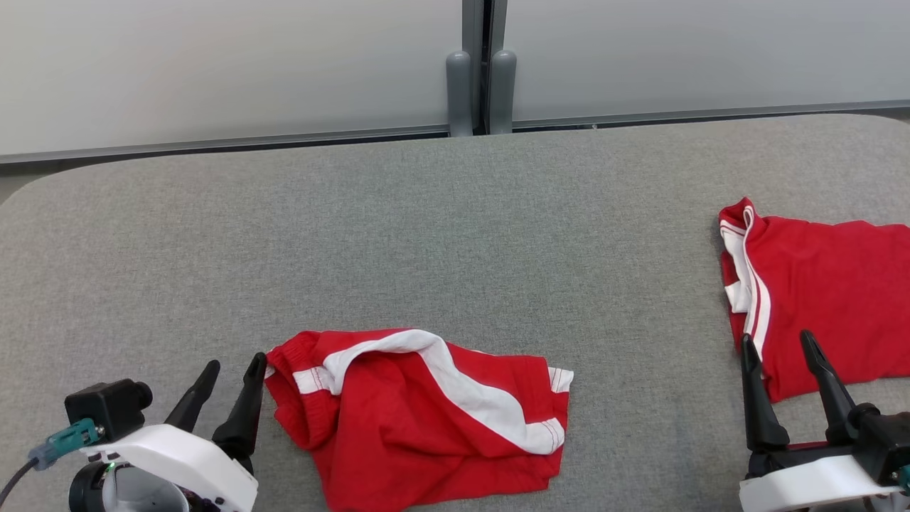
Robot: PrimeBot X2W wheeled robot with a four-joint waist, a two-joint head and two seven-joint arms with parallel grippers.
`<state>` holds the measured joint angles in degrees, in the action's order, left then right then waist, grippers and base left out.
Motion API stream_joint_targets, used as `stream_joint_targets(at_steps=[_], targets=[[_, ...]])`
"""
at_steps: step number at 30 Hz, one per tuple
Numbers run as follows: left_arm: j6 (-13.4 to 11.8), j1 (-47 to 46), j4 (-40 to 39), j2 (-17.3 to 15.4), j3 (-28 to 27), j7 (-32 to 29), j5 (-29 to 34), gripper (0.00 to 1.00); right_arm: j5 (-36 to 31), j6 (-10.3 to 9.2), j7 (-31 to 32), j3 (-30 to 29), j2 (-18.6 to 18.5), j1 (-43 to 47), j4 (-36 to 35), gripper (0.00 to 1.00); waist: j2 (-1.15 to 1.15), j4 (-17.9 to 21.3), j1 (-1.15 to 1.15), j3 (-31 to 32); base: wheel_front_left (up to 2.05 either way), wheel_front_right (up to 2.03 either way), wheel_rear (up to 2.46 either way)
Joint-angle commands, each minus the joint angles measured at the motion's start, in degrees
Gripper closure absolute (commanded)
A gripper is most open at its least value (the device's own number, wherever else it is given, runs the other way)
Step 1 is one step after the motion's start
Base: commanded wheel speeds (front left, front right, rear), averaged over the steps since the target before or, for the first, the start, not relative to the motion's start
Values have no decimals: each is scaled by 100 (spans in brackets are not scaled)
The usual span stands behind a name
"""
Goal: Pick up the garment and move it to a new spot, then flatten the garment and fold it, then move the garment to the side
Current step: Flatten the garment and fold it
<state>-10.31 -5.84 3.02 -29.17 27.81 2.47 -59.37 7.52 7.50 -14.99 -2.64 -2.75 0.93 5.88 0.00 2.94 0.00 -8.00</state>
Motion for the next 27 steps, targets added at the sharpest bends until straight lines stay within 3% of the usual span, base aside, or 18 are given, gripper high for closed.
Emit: stream_joint_targets(at_steps=[1, 5, 9, 13, 18, 27], targets=[[-108, 118, -258, -44, -46, 138, 124, 0, -12, -1, -27, -1, -30, 49, 1, 0, 0, -7, 0, 47, 0, 0, 0], [-227, 133, -903, -61, 334, 47, 512, 0, -37, -1, -27, 11, -29, 57, 5, 0, 0, -12, 0, 83, 0, 0, 0], [-82, -310, -1253, 262, 1125, -454, 901, 0, -70, -1, -27, 76, -30, -28, -2, 0, 0, 49, 0, 31, 0, 0, 0], [89, -843, -996, 649, 1914, -966, 1364, 0, -59, -1, -27, 184, -29, -57, -7, 0, 0, 216, 0, -41, 0, 0, 0], [312, -1273, -540, 795, 2582, -1443, 1858, 0, 2, -1, -27, 185, -28, -73, 12, 0, 0, 396, 0, -102, 0, 0, 0], [343, -1755, 460, 886, 3051, -1804, 2423, 0, 89, -1, -27, 220, -28, -92, 14, 0, 0, 700, 0, -149, 0, 0, 0]])
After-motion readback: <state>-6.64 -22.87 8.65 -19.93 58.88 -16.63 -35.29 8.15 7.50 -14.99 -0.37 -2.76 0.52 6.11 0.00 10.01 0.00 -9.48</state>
